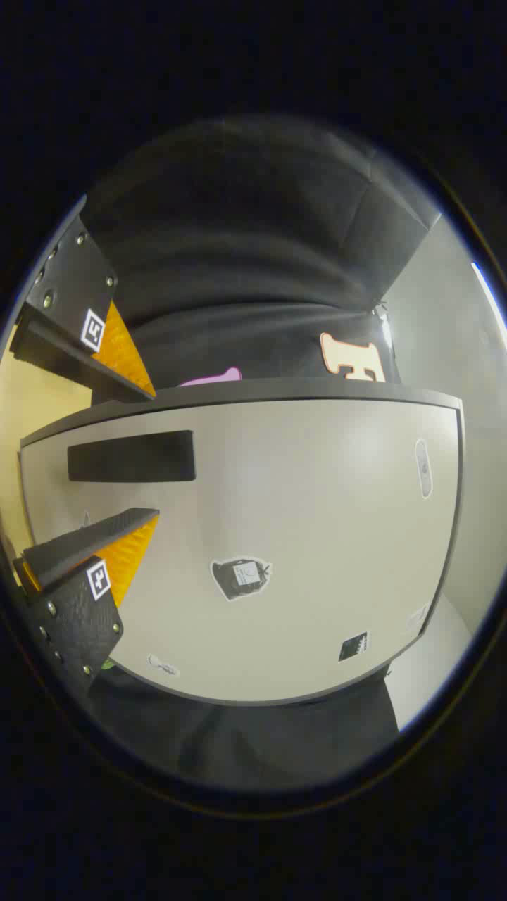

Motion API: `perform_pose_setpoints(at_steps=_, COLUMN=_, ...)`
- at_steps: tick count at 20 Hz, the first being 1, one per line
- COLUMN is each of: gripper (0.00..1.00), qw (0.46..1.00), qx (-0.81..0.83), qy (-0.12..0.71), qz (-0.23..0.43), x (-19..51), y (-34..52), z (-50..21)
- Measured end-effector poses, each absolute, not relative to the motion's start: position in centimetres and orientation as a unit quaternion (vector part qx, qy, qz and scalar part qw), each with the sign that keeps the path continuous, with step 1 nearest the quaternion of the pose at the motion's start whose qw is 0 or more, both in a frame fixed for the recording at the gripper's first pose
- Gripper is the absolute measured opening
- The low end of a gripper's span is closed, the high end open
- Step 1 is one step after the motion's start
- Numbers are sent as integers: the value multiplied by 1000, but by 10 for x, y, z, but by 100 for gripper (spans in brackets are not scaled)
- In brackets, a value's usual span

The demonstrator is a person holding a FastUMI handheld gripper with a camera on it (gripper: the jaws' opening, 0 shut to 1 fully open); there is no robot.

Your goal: Open the shoe cabinet door, grab the shoes and put them into the shoe cabinet, then close the shoe cabinet door.

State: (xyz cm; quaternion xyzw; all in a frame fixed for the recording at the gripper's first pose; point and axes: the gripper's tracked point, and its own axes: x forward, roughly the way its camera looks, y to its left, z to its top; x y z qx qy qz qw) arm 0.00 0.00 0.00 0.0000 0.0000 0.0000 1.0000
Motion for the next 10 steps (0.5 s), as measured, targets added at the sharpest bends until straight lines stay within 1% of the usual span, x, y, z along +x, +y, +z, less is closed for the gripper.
perform_pose_setpoints(at_steps=8, gripper=92, qw=1000, qx=2, qy=2, qz=0, x=3, y=0, z=-4)
perform_pose_setpoints(at_steps=10, gripper=85, qw=1000, qx=3, qy=3, qz=-1, x=4, y=1, z=-7)
